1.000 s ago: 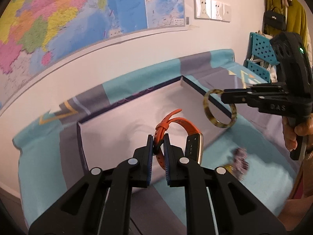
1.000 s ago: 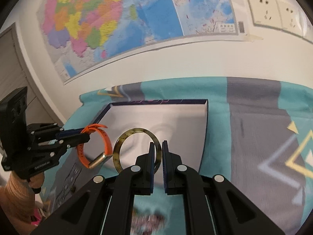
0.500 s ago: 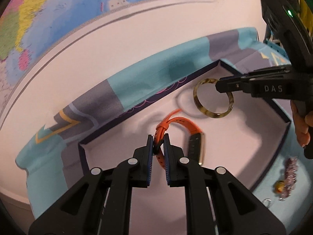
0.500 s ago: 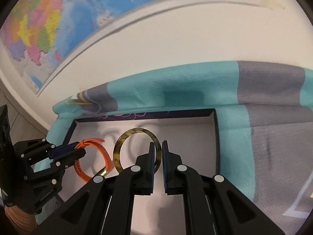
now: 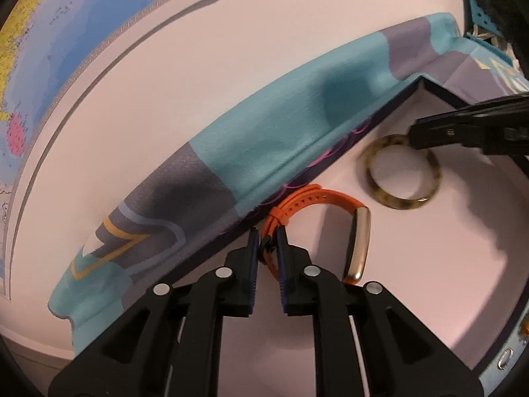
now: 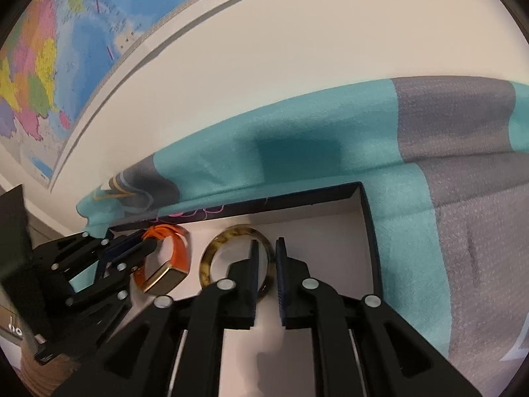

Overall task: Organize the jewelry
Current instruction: 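Carry the watch band and bangle into the navy box and release both, then move the right tool to the crystal bracelet while the left tool returns to the pink ring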

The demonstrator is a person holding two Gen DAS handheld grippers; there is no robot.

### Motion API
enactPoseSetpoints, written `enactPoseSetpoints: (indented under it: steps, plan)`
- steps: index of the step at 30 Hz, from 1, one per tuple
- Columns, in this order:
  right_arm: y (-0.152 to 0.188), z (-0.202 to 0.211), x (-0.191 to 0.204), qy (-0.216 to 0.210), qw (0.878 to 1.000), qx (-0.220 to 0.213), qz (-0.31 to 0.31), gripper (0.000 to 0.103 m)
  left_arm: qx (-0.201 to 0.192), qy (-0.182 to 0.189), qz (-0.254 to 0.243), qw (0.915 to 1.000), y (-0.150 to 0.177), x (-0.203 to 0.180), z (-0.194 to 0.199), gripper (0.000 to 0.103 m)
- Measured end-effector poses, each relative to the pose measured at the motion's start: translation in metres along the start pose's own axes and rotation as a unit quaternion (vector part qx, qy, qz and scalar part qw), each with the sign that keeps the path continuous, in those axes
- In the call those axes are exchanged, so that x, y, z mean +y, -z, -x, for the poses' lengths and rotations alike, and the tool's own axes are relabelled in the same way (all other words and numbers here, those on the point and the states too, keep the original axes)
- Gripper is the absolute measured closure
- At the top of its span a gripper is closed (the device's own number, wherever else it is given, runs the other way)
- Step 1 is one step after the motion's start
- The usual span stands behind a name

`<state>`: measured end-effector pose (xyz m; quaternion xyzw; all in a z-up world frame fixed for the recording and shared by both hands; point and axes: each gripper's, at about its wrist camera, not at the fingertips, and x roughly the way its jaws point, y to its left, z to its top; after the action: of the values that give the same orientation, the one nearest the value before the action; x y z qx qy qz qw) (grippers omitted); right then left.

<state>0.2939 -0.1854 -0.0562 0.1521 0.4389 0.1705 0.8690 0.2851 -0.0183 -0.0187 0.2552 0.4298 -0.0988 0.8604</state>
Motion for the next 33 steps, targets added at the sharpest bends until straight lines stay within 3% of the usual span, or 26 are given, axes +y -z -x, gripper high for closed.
enactPoseSetpoints:
  steps: [1, 3, 5, 7, 13, 15, 19, 24, 33]
  plan:
    - [0.001, 0.002, 0.0, -0.002, 1.0, -0.002, 0.0, 0.086, 0.0, 0.0, 0.001, 1.0, 0.0, 0.001, 0.0, 0.088]
    - [0.005, 0.014, 0.005, -0.009, 1.0, -0.019, 0.01, 0.069, -0.006, -0.007, 0.0, 1.0, 0.0, 0.003, 0.003, 0.084]
    - [0.012, 0.032, 0.012, -0.017, 0.999, -0.036, 0.037, 0.062, -0.007, -0.002, 0.017, 0.9998, 0.003, 0.008, 0.006, 0.077]
    - [0.019, 0.048, 0.016, -0.028, 0.997, -0.047, 0.06, 0.058, -0.014, 0.03, 0.052, 0.9981, 0.006, 0.018, 0.015, 0.067]
    - [0.06, 0.098, 0.015, -0.045, 0.989, -0.052, 0.129, 0.046, -0.073, 0.037, 0.108, 0.9908, 0.029, 0.031, 0.071, 0.06]
    - [0.079, 0.108, 0.009, -0.064, 0.987, -0.033, 0.145, 0.046, -0.095, 0.039, 0.117, 0.9878, 0.039, 0.027, 0.094, 0.055]
    - [0.117, 0.12, 0.001, -0.058, 0.984, -0.018, 0.167, 0.046, -0.116, 0.062, 0.129, 0.9829, 0.064, 0.015, 0.125, 0.051]
    - [0.156, 0.125, -0.005, -0.045, 0.982, 0.0, 0.185, 0.059, -0.118, 0.07, 0.139, 0.9807, 0.103, -0.01, 0.149, 0.042]
    - [0.177, 0.118, 0.003, -0.028, 0.978, -0.003, 0.205, 0.06, -0.109, 0.095, 0.186, 0.9719, 0.151, -0.031, 0.159, 0.035]
